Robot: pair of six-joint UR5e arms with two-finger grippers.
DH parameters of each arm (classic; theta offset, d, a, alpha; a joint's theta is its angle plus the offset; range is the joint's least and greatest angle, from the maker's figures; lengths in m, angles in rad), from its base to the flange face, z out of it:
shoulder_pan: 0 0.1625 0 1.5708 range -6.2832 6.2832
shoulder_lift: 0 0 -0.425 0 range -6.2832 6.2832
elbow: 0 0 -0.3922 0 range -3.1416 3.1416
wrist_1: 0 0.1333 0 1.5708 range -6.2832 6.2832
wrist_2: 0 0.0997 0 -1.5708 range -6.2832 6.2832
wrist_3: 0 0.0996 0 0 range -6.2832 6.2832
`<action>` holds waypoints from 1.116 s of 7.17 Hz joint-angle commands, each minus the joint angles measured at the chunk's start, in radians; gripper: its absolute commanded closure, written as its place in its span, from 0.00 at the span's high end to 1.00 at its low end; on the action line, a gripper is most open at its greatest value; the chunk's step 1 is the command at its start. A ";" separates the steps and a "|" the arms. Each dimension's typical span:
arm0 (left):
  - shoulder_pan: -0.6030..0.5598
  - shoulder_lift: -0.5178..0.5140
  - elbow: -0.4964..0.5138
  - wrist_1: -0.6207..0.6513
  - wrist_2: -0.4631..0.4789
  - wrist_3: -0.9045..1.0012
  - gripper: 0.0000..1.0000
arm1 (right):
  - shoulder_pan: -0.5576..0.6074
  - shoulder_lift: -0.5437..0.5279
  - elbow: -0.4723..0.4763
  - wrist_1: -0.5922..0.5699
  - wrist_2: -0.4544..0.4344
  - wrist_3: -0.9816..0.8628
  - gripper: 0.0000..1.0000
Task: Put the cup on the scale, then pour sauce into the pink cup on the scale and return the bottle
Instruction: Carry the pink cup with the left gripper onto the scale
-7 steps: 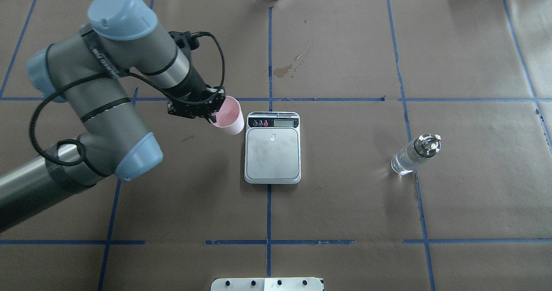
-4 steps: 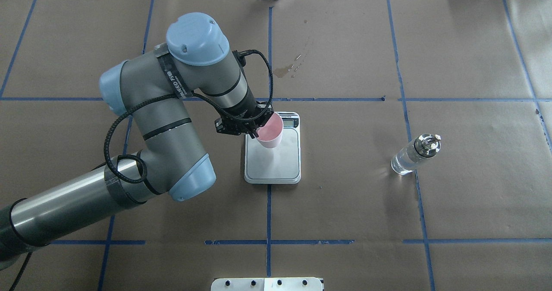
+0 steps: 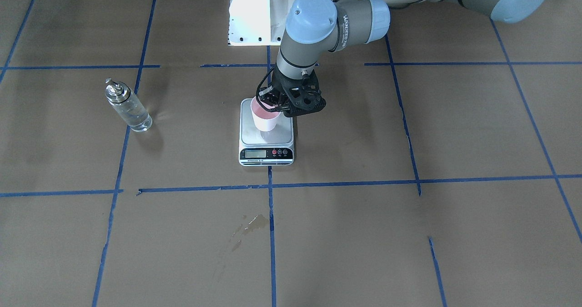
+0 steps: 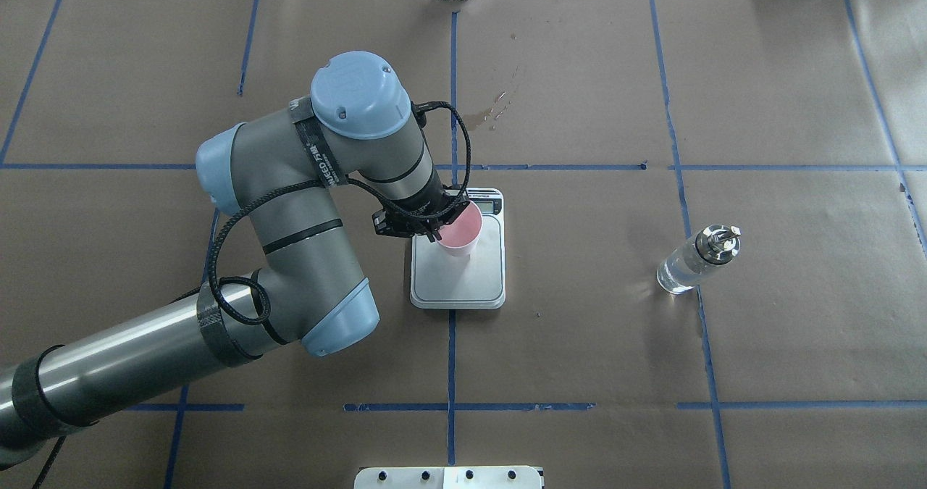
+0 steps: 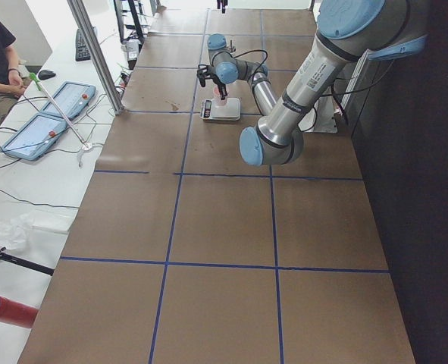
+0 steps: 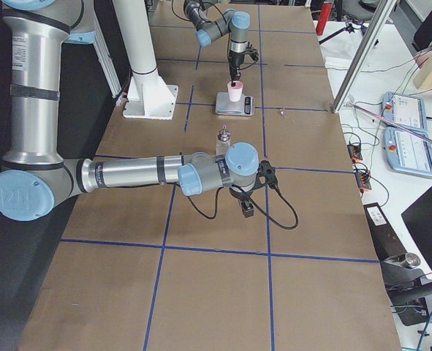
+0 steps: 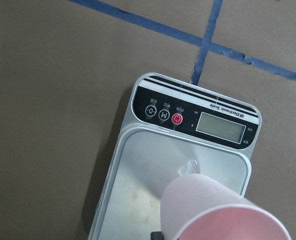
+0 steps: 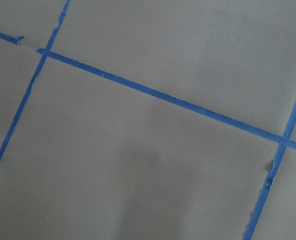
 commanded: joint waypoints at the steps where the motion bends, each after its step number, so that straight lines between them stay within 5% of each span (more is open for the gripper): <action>1: 0.013 0.005 0.002 -0.002 0.006 0.001 0.03 | -0.002 0.000 0.000 0.000 0.006 0.001 1.00; 3: 0.013 0.009 0.002 -0.002 0.006 0.001 0.11 | -0.003 0.000 0.000 0.017 0.007 -0.003 1.00; 4: 0.014 0.009 0.000 -0.004 0.006 0.004 0.35 | -0.009 0.000 0.000 0.018 0.007 -0.004 1.00; 6: 0.013 0.009 -0.027 -0.013 0.003 0.010 0.51 | -0.029 -0.002 0.005 0.023 0.009 0.001 1.00; 8: -0.022 0.020 -0.140 -0.008 0.008 0.010 0.54 | -0.049 -0.002 0.018 0.079 0.075 0.083 0.99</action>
